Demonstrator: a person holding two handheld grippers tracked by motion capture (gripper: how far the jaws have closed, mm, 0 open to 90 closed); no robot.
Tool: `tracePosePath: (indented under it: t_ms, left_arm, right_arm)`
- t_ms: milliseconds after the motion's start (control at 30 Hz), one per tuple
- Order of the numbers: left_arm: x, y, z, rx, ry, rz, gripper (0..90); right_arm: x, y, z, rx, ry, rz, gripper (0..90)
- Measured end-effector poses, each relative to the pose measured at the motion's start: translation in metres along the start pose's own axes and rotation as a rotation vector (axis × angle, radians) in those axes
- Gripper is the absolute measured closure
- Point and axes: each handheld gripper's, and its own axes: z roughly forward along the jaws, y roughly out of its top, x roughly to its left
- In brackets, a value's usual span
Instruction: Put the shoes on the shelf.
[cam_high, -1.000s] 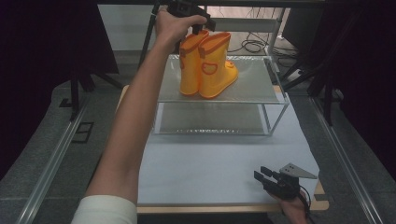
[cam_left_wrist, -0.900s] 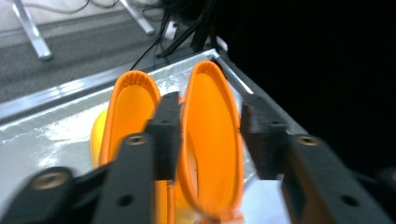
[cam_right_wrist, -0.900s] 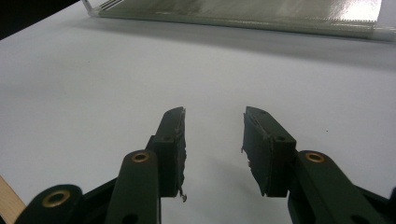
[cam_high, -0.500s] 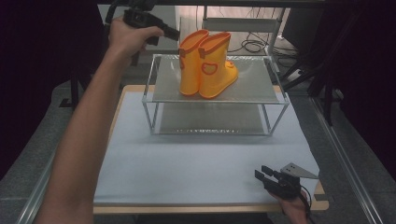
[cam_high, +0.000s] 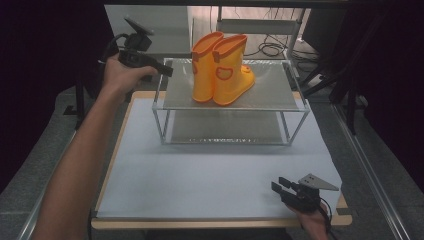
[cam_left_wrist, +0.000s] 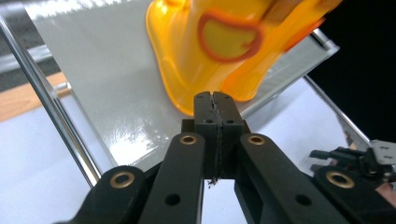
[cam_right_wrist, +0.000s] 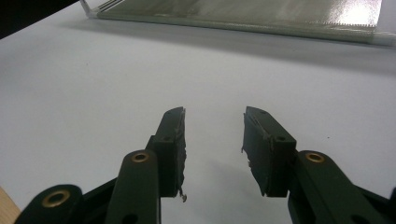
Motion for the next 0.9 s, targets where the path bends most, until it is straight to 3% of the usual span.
tracePosePath:
  t_ms: [200,333,600,733,900]
  left_arm:
    - [0.008,-0.008,0.034,0.045,0.012,-0.002,90.0]
    - [0.011,-0.011,0.059,0.074,0.044,0.000,90.0]
    - [0.011,-0.014,0.098,0.078,0.047,-0.012,90.0]
    - [0.006,-0.013,0.108,0.078,0.039,-0.009,90.0]
    - [0.004,-0.014,0.108,0.074,0.029,0.000,90.0]
  right_arm:
    - [-0.002,-0.001,0.000,0.000,-0.002,0.003,58.0]
    - [-0.003,0.000,0.000,-0.002,-0.004,0.004,58.0]
    - [-0.005,-0.001,-0.001,0.002,-0.006,0.010,58.0]
    - [-0.006,-0.001,-0.002,0.000,-0.010,0.013,58.0]
    - [-0.006,-0.001,-0.003,-0.005,-0.010,0.015,58.0]
